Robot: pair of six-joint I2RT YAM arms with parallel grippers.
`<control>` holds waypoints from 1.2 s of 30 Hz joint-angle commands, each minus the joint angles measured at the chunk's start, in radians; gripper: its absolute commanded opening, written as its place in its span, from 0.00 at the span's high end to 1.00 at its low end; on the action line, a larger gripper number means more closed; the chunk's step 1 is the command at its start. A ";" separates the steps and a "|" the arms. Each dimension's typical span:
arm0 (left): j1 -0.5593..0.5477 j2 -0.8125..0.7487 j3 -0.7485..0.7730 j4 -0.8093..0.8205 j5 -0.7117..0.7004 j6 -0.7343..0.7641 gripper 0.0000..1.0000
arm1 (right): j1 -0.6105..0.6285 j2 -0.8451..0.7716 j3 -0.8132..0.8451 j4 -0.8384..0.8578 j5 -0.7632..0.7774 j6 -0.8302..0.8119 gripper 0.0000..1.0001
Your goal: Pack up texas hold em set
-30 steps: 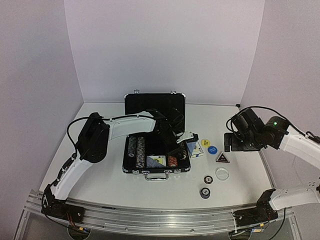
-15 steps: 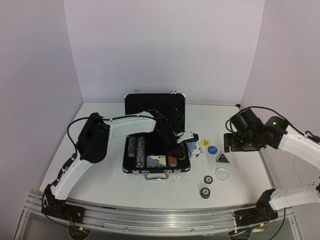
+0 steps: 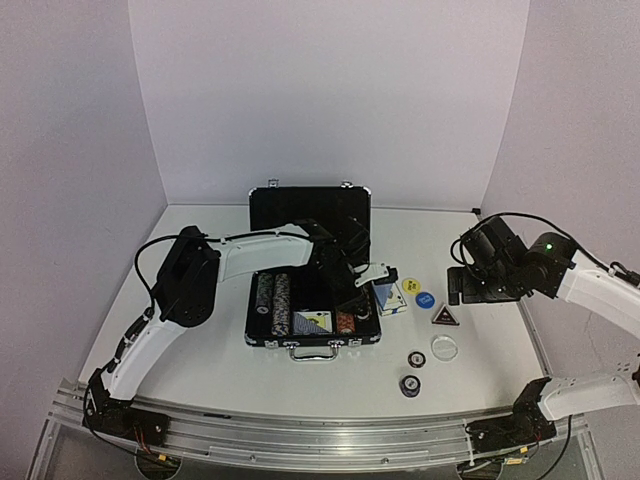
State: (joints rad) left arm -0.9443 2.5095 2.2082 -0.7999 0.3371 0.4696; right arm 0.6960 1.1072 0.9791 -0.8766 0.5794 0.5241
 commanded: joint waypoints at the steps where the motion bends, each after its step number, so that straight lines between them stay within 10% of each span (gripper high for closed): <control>1: -0.002 -0.042 0.000 0.030 -0.021 -0.017 0.65 | -0.002 -0.001 0.000 0.004 -0.001 -0.006 0.02; 18: -0.004 -0.165 -0.020 0.042 0.000 -0.022 0.49 | -0.002 0.008 0.004 0.008 -0.011 -0.009 0.02; 23: -0.004 -0.213 -0.046 0.052 0.022 -0.039 0.23 | -0.003 0.003 0.004 0.010 -0.034 -0.015 0.02; 26: -0.004 -0.271 -0.105 0.098 0.040 -0.069 0.02 | -0.003 0.008 -0.001 0.011 -0.054 -0.018 0.02; 36: -0.004 -0.565 -0.534 0.465 -0.133 -0.390 0.00 | -0.001 0.108 -0.002 0.155 -0.417 -0.223 0.02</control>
State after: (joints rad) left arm -0.9440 2.1241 1.8558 -0.5763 0.3459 0.2852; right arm 0.6945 1.1459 0.9791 -0.8414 0.3734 0.4222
